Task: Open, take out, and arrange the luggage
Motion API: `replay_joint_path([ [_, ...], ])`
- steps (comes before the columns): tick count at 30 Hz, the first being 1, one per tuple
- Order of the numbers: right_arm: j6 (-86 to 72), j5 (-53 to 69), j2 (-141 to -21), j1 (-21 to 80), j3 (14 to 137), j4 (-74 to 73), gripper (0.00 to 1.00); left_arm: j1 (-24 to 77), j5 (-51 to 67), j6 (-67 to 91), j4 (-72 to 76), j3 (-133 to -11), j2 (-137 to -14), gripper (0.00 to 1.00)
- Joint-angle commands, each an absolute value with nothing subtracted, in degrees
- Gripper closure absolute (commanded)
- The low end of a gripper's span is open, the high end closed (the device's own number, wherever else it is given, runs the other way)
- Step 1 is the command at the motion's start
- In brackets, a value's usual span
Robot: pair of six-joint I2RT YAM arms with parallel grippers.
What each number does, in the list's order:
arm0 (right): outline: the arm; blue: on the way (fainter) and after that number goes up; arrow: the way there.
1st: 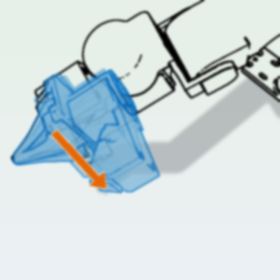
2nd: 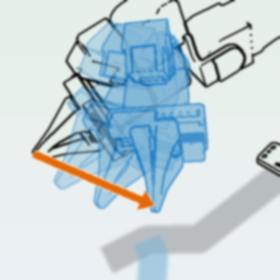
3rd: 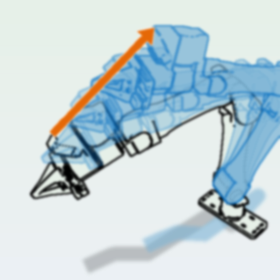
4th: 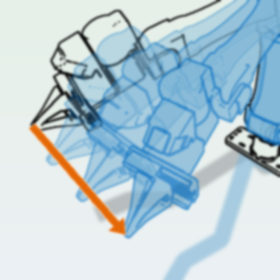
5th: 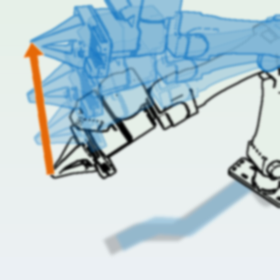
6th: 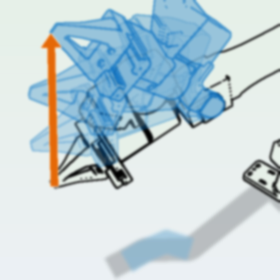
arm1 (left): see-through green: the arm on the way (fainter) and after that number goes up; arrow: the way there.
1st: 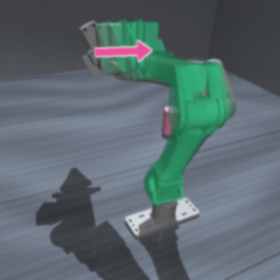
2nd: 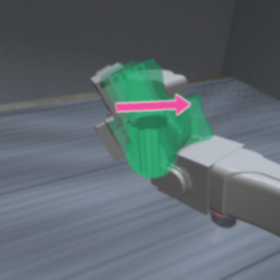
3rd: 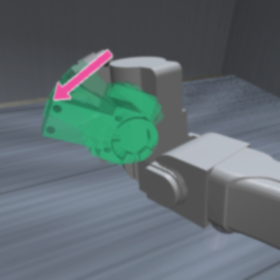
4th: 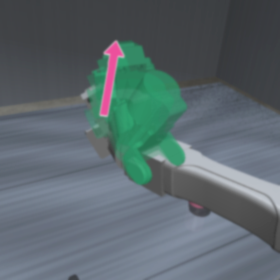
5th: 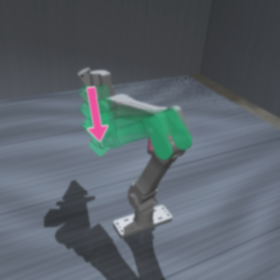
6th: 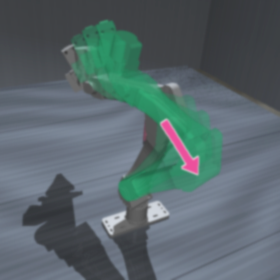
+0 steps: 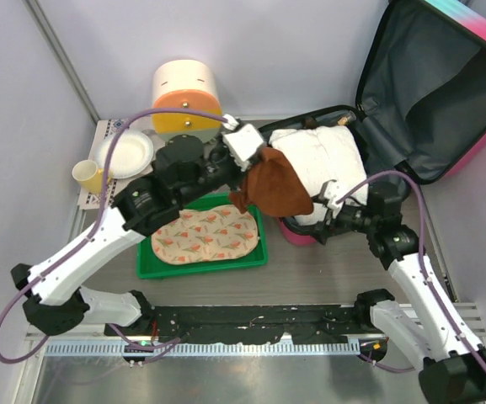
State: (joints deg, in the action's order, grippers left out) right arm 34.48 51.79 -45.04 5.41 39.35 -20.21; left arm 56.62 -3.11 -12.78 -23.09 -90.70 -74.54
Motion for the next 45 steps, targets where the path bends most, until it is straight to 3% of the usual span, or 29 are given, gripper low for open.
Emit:
replay_joint_path([
  [1,27.78,38.45,-46.48,20.61,37.62,-6.08,0.12,52.04,2.02,-9.14,-23.20,-88.33,-69.44,1.00],
  [12,23.73,33.93,-59.76,28.21,44.99,2.63,0.12,50.01,5.71,-13.45,-29.79,-84.12,-60.30,1.00],
  [26,31.90,35.86,-55.02,39.81,44.38,-12.30,0.10,49.48,5.71,-15.12,-30.94,-85.17,-59.85,1.00],
  [33,25.85,28.67,-59.15,43.33,44.13,-4.24,0.11,49.31,5.89,-14.24,-30.59,-85.43,-59.94,1.00],
  [41,22.69,19.08,-60.91,43.42,44.82,-1.50,0.23,48.78,5.80,-12.48,-33.13,-83.41,-56.70,1.00],
  [45,20.66,18.37,-60.91,43.50,45.52,-0.44,0.47,48.17,6.85,-8.71,-36.03,-82.97,-54.42,1.00],
])
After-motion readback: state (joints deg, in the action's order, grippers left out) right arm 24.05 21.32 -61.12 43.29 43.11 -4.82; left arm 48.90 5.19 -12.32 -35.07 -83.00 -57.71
